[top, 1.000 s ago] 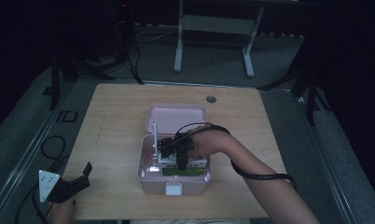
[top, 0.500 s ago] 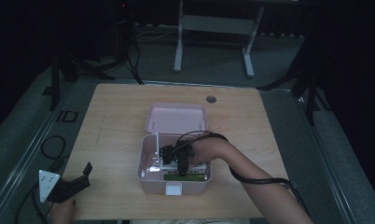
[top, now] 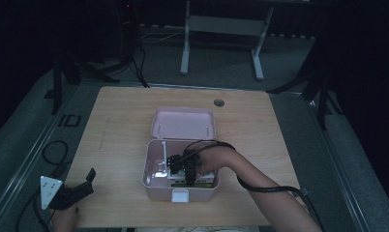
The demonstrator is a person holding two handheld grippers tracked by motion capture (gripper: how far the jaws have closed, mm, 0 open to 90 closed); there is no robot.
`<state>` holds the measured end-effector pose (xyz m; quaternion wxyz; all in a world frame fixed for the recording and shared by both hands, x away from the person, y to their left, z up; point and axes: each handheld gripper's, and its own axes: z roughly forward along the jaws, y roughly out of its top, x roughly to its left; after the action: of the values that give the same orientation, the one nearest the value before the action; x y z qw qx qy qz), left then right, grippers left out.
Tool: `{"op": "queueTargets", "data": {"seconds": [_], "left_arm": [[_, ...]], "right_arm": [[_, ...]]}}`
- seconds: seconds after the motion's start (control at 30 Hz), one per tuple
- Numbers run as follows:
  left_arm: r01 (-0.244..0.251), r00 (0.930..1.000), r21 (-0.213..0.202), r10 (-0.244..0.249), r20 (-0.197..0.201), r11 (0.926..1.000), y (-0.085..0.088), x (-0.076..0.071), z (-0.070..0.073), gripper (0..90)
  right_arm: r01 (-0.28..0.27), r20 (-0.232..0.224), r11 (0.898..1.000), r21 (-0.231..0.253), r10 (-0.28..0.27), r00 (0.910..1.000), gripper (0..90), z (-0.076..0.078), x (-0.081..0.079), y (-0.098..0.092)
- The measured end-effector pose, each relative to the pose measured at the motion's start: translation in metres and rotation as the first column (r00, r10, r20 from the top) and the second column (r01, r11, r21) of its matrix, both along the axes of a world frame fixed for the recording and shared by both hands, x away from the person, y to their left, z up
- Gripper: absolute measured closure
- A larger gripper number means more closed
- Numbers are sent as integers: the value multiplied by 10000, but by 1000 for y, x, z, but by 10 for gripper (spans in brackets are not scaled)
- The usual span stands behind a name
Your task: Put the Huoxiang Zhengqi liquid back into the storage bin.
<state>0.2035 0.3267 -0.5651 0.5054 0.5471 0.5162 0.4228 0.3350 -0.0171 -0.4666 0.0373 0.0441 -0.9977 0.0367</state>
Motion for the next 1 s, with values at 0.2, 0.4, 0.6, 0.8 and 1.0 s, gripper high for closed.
{"op": "queueTargets", "data": {"seconds": [0.2, 0.4, 0.6, 0.8, 1.0], "left_arm": [[-3, 10000, 15, 3, -13, 10000, 0, 0, 0, 3], [-16, 10000, -3, 16, -19, 10000, 0, 0, 0, 4], [-13, 10000, -4, 13, -10, 10000, 0, 0, 0, 4], [-21, 10000, -6, 21, -1, 10000, 0, 0, 0, 3], [-34, 10000, -8, 34, -5, 10000, 0, 0, 0, 3]], "right_arm": [[-32, -134, 9998, 188, 35, 9999, 515, 12, -1, -3], [-112, 154, 9981, 602, 103, 9998, 490, 32, -1, -7], [-157, 583, 9918, 1267, 84, 9983, 410, 54, -2, -15], [-10, 744, 9801, 1984, -140, 9971, 298, 78, 1, -30], [518, 790, 9535, 2969, -786, 9938, 156, 100, 11, -56]]}}
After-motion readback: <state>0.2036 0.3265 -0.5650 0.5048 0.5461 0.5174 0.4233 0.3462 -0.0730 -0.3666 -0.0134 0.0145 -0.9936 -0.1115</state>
